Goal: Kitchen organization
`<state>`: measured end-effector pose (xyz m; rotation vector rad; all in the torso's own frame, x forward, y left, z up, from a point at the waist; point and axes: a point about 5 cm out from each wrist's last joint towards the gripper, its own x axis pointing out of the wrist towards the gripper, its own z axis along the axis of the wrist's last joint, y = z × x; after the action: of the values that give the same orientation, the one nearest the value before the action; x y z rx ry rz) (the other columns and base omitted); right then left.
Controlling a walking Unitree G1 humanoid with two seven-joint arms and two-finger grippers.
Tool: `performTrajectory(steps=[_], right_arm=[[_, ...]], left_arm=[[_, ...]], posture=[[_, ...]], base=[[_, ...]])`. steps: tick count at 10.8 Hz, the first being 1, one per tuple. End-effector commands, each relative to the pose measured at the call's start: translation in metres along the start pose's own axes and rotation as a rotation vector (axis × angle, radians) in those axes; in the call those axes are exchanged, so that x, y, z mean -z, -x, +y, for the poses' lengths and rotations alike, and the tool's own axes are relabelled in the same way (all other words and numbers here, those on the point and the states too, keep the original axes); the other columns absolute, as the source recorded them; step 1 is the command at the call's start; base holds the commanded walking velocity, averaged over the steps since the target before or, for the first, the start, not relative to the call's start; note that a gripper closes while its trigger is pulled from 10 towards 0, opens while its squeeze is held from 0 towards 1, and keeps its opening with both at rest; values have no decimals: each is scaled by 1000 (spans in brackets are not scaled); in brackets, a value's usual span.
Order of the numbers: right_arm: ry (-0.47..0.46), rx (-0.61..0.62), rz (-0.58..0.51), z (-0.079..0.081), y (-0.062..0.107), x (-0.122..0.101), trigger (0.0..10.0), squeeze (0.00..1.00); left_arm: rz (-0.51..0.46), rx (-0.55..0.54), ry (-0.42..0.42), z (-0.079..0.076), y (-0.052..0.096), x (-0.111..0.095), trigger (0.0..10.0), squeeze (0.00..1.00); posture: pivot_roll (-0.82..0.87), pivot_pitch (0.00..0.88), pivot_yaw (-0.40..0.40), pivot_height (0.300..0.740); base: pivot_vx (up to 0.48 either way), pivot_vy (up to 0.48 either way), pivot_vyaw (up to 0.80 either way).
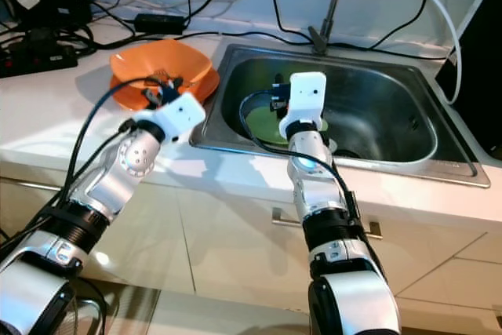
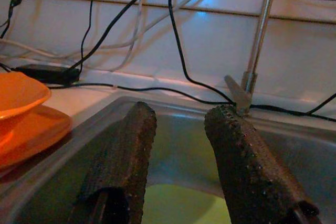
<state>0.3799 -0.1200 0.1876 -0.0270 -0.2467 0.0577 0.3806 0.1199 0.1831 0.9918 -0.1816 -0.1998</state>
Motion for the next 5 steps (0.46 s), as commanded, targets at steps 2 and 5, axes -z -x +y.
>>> performTrajectory(steps=[2, 5], right_arm=[[-2, 13, -1, -3, 1, -2, 10000, 0], [-4, 17, 3, -3, 1, -2, 10000, 0]], left_arm=[[-40, -24, -6, 7, -6, -11, 4275, 0], [-57, -26, -11, 8, -9, -14, 10000, 0]], posture=[[201, 24, -38, 740], [198, 22, -35, 740]], base=[[0, 0, 0], [0, 0, 0]])
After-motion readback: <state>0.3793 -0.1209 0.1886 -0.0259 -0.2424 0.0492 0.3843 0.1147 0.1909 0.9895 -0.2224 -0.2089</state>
